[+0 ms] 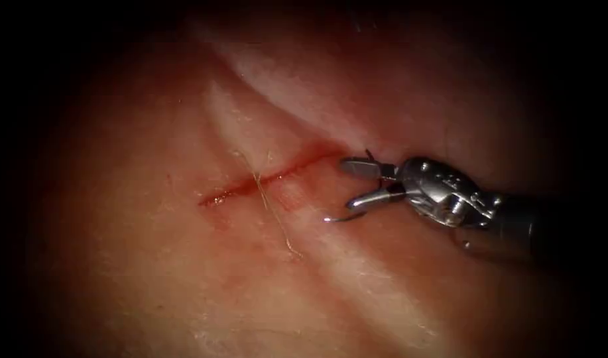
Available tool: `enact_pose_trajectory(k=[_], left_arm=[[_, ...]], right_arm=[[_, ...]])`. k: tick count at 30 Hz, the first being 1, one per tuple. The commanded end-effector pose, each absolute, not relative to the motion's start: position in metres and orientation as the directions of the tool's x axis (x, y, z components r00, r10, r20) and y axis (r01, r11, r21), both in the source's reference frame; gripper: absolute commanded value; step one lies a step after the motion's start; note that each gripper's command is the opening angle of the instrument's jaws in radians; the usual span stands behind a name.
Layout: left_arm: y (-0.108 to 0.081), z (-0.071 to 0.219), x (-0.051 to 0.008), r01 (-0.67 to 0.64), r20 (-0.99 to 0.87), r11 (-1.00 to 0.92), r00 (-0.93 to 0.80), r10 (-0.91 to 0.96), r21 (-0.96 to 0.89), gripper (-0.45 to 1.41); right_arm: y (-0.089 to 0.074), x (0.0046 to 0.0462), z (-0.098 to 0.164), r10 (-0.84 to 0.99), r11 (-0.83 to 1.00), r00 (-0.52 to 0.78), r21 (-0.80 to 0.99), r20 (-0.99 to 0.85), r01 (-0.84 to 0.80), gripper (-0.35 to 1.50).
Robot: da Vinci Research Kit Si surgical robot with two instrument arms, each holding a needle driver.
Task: Wound Closure
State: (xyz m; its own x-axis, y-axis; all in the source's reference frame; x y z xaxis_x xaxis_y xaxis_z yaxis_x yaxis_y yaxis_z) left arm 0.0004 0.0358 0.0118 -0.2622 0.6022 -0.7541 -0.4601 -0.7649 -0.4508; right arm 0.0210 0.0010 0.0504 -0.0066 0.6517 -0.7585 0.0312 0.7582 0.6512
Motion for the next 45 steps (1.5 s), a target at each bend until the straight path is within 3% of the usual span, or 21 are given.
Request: enact_pose_trajectory(k=[1,6,12,18,21,30,33,38,45], left_arm=[[0.036,0.012,-0.0007,-0.459,-0.755,-0.769,-0.268,0.598,-0.446,1.25],[0.035,0.012,-0.0075,-0.394,-0.782,-0.789,-0.225,0.581,-0.472,1.21],[0.032,0.017,-0.024,-0.27,-0.818,-0.829,-0.188,0.544,-0.49,1.2],[0.027,0.024,-0.0345,-0.194,-0.806,-0.824,-0.181,0.564,-0.533,1.2],[0.026,0.026,-0.0364,-0.167,-0.798,-0.818,-0.18,0.575,-0.551,1.18],[0.026,0.031,-0.0342,-0.2,-0.783,-0.816,-0.231,0.578,-0.543,1.16],[0.027,0.031,-0.033,-0.216,-0.782,-0.816,-0.237,0.577,-0.537,1.14],[0.028,0.033,-0.0316,-0.218,-0.773,-0.816,-0.262,0.578,-0.536,1.14],[0.029,0.033,-0.0245,-0.219,-0.757,-0.805,-0.273,0.593,-0.552,1.14]], right_arm=[[0.001,0.0216,0.051,0.65,0.759,-0.004,0.65,-0.76,0.033,1.48],[0.001,0.0213,0.051,0.65,0.759,0.002,0.65,-0.76,0.038,1.48],[0.001,0.0203,0.051,0.649,0.76,0.004,0.648,-0.761,0.046,1.48],[0.0,0.0202,0.051,0.644,0.764,0.005,0.644,-0.765,0.048,1.46],[0.0,0.0202,0.051,0.643,0.765,0.005,0.643,-0.766,0.048,1.46],[-0.001,0.0209,0.051,0.639,0.768,0.014,0.638,-0.769,0.057,1.46],[-0.001,0.0214,0.051,0.635,0.763,0.054,0.637,-0.77,0.107,1.33],[-0.002,0.0227,0.048,0.604,0.783,0.087,0.61,-0.792,0.123,1.31],[-0.001,0.0222,0.048,0.607,0.782,0.062,0.61,-0.792,0.127,1.31]])
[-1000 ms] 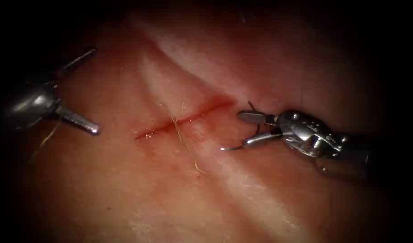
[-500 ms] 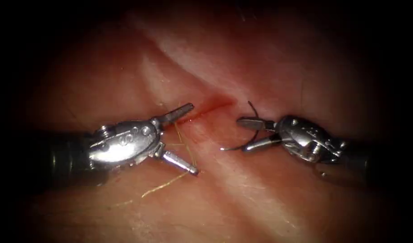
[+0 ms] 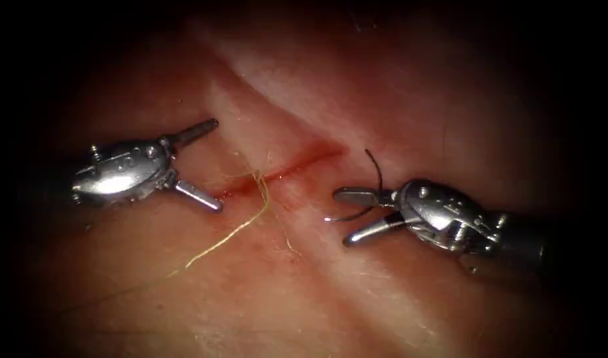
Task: Wound Closure
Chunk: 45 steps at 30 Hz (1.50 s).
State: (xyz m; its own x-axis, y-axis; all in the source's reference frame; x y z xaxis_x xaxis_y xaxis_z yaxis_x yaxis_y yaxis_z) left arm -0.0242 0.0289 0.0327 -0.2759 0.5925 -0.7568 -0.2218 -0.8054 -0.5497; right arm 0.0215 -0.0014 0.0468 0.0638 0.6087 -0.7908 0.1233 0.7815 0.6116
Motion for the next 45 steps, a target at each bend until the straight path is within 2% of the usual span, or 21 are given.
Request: enact_pose_trajectory(k=[1,6,15,18,22,26,31,38,45], left_arm=[[0.029,0.033,-0.0235,-0.215,-0.753,-0.801,-0.273,0.599,-0.559,1.14],[0.032,0.025,-0.0158,-0.155,-0.725,-0.769,-0.262,0.637,-0.62,1.14],[0.042,0.016,-0.0126,-0.229,-0.758,-0.767,-0.144,0.636,-0.599,1.09],[0.044,0.016,-0.0151,-0.31,-0.793,-0.773,-0.084,0.603,-0.554,1.04],[0.043,0.018,-0.0201,-0.315,-0.81,-0.782,-0.063,0.583,-0.538,1.04],[0.04,0.021,-0.0273,-0.275,-0.824,-0.807,-0.078,0.561,-0.523,1.04],[0.035,0.029,-0.0399,-0.17,-0.801,-0.813,-0.147,0.58,-0.558,1.04],[0.032,0.034,-0.0445,-0.08,-0.756,-0.809,-0.312,0.575,-0.582,0.96],[0.027,0.035,-0.0444,-0.027,-0.674,-0.789,-0.504,0.54,-0.613,0.88]], right_arm=[[-0.001,0.0221,0.048,0.607,0.783,0.063,0.609,-0.793,0.124,1.31],[-0.001,0.0213,0.049,0.604,0.787,0.062,0.607,-0.795,0.114,1.31],[-0.001,0.0213,0.049,0.603,0.787,0.062,0.606,-0.795,0.117,1.31],[-0.001,0.0213,0.049,0.603,0.787,0.062,0.606,-0.795,0.117,1.31],[-0.001,0.0211,0.049,0.603,0.787,0.063,0.606,-0.795,0.114,1.31],[-0.001,0.0207,0.049,0.603,0.788,0.063,0.606,-0.795,0.109,1.31],[-0.001,0.0189,0.049,0.6,0.792,0.074,0.605,-0.796,0.086,1.31],[-0.003,0.016,0.05,0.579,0.801,0.117,0.59,-0.807,0.101,1.31],[-0.004,0.0143,0.051,0.563,0.809,0.159,0.58,-0.811,0.095,1.31]])
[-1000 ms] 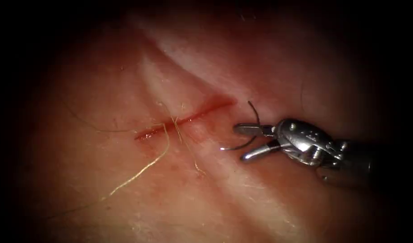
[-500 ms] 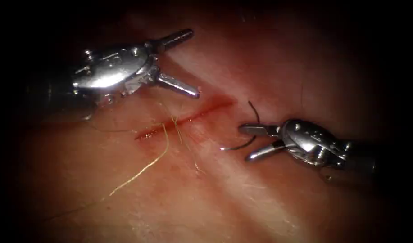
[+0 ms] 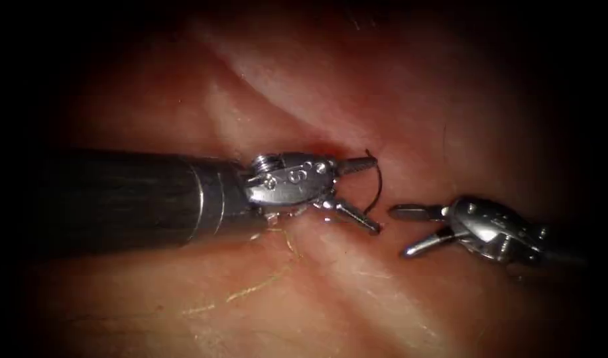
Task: Wound Closure
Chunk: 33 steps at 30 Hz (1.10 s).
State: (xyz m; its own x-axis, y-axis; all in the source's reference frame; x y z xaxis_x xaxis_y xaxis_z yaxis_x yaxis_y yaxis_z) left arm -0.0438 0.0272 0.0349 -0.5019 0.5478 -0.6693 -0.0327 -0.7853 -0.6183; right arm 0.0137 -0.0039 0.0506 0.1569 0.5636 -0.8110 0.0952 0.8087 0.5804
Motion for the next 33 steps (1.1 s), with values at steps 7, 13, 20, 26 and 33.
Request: enact_pose_trajectory(k=[7,13,20,26,33], left_arm=[[0.0248,0.036,-0.0429,-0.054,-0.597,-0.801,-0.637,0.488,-0.596,0.73],[0.0237,0.0363,-0.0424,-0.108,-0.514,-0.831,-0.74,0.434,-0.545,0.66],[0.0222,0.0371,-0.0427,-0.129,-0.416,-0.842,-0.823,0.385,-0.524,0.71],[0.0213,0.0388,-0.0427,-0.128,-0.369,-0.848,-0.859,0.354,-0.515,0.71],[0.0211,0.0413,-0.0421,-0.143,-0.322,-0.846,-0.882,0.345,-0.514,0.69]], right_arm=[[-0.0038,0.0143,0.0513,0.562,0.81,0.162,0.579,-0.811,0.09,1.31],[-0.0038,0.0142,0.0513,0.561,0.81,0.165,0.579,-0.811,0.09,1.31],[-0.0038,0.0141,0.0513,0.555,0.814,0.168,0.574,-0.814,0.092,1.31],[-0.0038,0.0143,0.0513,0.56,0.811,0.168,0.578,-0.811,0.089,1.31],[-0.004,0.0146,0.0514,0.559,0.812,0.168,0.577,-0.812,0.088,1.31]])
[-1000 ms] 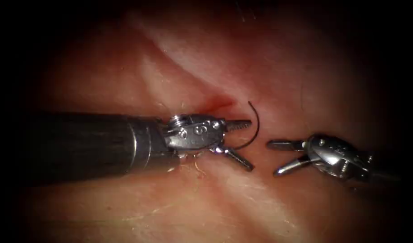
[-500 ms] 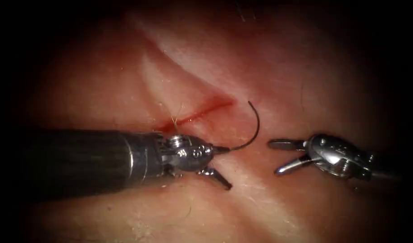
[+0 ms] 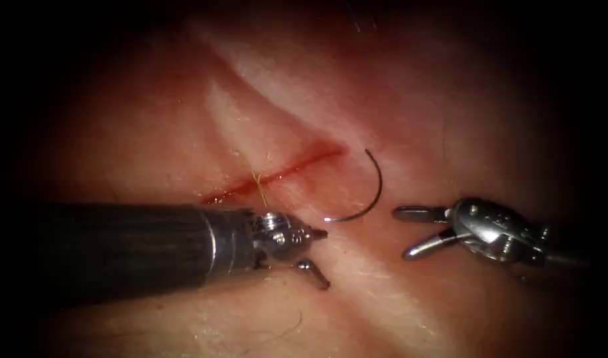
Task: Wound Closure
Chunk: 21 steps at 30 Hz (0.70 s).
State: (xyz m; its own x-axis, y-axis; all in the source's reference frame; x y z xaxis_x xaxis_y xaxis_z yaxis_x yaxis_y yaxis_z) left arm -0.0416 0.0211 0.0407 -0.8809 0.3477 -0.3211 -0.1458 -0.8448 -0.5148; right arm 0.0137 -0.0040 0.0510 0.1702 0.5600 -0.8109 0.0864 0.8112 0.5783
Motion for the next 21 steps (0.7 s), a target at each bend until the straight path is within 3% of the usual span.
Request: enact_pose_trajectory(k=[1,5,10,21], left_arm=[[0.021,0.0416,-0.0421,-0.139,-0.319,-0.844,-0.884,0.341,-0.518,0.67],[0.0202,0.0422,-0.0419,-0.113,-0.299,-0.829,-0.899,0.32,-0.547,0.39],[0.0195,0.0424,-0.0415,-0.076,-0.277,-0.798,-0.914,0.295,-0.598,-0.45],[0.0219,0.041,-0.042,-0.077,-0.387,-0.788,-0.839,0.382,-0.61,-0.45]], right_arm=[[-0.004,0.0146,0.0514,0.559,0.812,0.168,0.577,-0.812,0.088,1.31],[-0.004,0.0146,0.0514,0.564,0.809,0.169,0.582,-0.809,0.086,1.31],[-0.004,0.0147,0.0514,0.564,0.809,0.169,0.582,-0.809,0.086,1.31],[-0.0041,0.0155,0.0518,0.562,0.811,0.168,0.58,-0.81,0.08,1.31]])
